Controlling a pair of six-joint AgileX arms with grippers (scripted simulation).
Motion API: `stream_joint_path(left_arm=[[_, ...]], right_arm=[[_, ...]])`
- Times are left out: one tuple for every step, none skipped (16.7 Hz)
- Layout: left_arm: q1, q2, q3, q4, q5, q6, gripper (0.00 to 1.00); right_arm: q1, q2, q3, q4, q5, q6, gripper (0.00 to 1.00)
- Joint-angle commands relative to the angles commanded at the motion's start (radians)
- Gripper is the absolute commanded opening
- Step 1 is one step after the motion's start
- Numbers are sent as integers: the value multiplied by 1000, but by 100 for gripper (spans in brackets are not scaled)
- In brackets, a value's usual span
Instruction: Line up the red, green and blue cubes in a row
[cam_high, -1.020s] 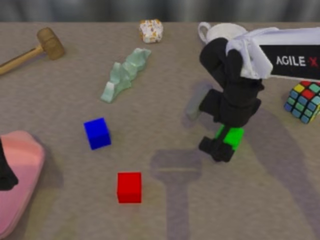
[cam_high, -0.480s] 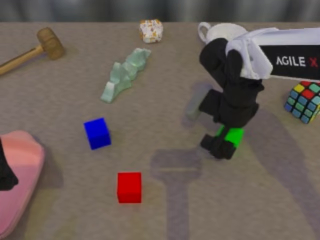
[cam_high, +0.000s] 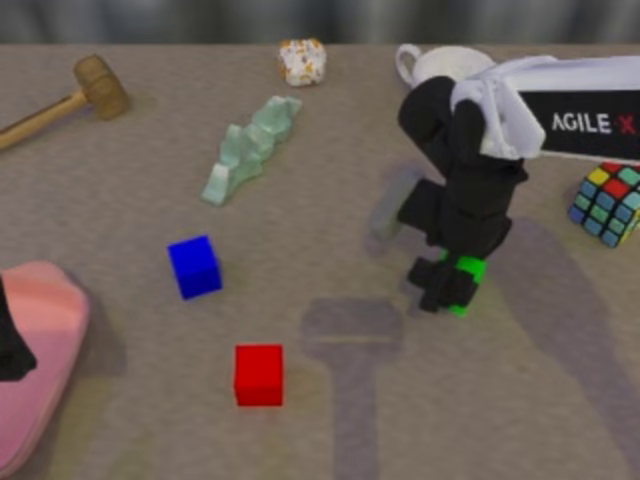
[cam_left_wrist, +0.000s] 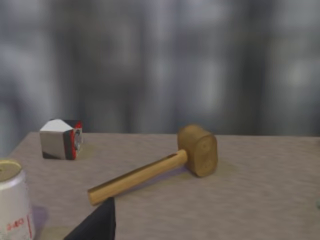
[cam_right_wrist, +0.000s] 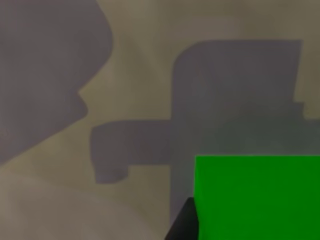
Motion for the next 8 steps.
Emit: stream_joint_path(left_arm=[[0, 0, 0, 0, 0, 0, 100], [0, 0, 0, 0, 0, 0, 100], [0, 0, 0, 0, 0, 0, 100], [0, 0, 0, 0, 0, 0, 100], [0, 0, 0, 0, 0, 0, 100], [0, 0, 0, 0, 0, 0, 100], [0, 0, 0, 0, 0, 0, 100], [0, 0, 0, 0, 0, 0, 100]], right_arm=[[0, 0, 0, 0, 0, 0, 0], [0, 0, 0, 0, 0, 0, 0], [0, 0, 0, 0, 0, 0, 0], [0, 0, 0, 0, 0, 0, 0], [0, 0, 0, 0, 0, 0, 0], [0, 0, 0, 0, 0, 0, 0], [0, 0, 0, 0, 0, 0, 0], [-2, -12, 1, -6, -3, 4, 0]])
